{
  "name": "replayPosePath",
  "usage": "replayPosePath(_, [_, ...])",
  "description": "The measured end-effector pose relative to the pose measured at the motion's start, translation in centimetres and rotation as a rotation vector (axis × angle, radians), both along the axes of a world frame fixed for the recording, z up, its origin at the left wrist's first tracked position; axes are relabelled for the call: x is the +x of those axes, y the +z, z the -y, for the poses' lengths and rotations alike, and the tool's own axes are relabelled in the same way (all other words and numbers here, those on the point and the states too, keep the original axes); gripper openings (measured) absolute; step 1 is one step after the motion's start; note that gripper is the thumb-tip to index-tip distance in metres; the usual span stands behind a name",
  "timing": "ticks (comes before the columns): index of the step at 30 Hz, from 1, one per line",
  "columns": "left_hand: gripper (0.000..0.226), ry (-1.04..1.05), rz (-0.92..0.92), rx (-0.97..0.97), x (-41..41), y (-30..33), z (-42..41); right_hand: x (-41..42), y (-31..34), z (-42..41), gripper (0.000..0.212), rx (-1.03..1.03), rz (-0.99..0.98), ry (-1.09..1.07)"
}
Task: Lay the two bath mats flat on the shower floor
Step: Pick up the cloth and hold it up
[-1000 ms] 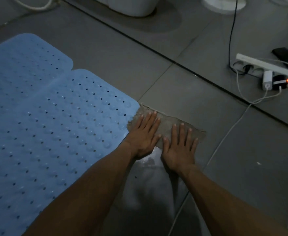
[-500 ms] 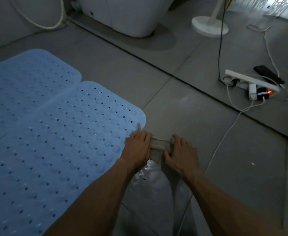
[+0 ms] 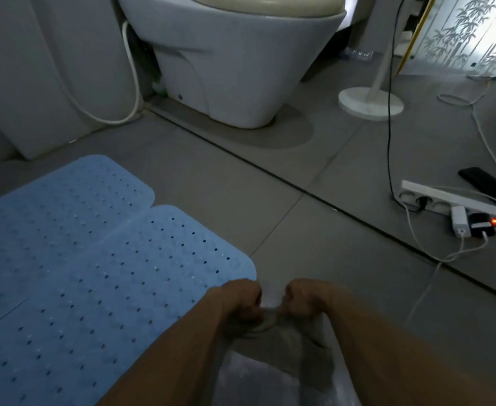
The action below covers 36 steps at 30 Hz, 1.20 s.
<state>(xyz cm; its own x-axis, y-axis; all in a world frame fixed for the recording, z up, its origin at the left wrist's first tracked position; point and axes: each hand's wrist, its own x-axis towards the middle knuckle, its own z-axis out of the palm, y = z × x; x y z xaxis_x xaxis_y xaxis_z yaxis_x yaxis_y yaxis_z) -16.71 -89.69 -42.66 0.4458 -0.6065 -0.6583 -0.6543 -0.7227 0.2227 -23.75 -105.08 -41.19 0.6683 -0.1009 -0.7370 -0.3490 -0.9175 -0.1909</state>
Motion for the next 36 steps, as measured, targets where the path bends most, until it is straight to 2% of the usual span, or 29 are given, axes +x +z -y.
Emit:
replayPosePath(4, [0.037,0.044,-0.103,0.069,3.0,2.7,1.1,3.3,2.4,2.2,0.046,0.053,-0.032,0.001])
replayPosePath(8, [0.036,0.082,-0.066,0.039,5.1,9.6,1.5,5.6,7.4,3.1,0.039,0.077,0.042,0.013])
replayPosePath(16, [0.027,0.122,0.041,-0.057,8.0,28.8,2.1,8.1,25.7,5.5,0.018,0.173,0.229,-0.01])
replayPosePath(19, [0.02,0.13,0.056,-0.091,8.8,36.5,3.1,8.9,32.9,7.3,0.024,0.216,0.258,-0.02])
replayPosePath(21, [0.023,0.112,0.06,-0.093,9.4,41.6,3.8,9.4,37.8,8.3,0.027,0.231,0.275,0.001])
replayPosePath(24, [0.025,0.08,0.087,-0.096,10.5,48.4,5.2,10.5,44.4,9.9,0.018,0.261,0.292,-0.002])
replayPosePath(31, [0.027,0.17,0.086,-0.109,12.6,60.4,8.1,14.2,56.5,13.4,0.017,0.269,0.304,0.097])
replayPosePath(33, [0.027,0.228,0.076,-0.132,13.3,63.4,8.4,15.6,59.5,14.5,0.023,0.259,0.317,0.121])
replayPosePath(36, [0.024,0.283,0.087,-0.206,15.3,67.3,8.7,18.1,64.2,15.6,0.017,0.249,0.332,0.146])
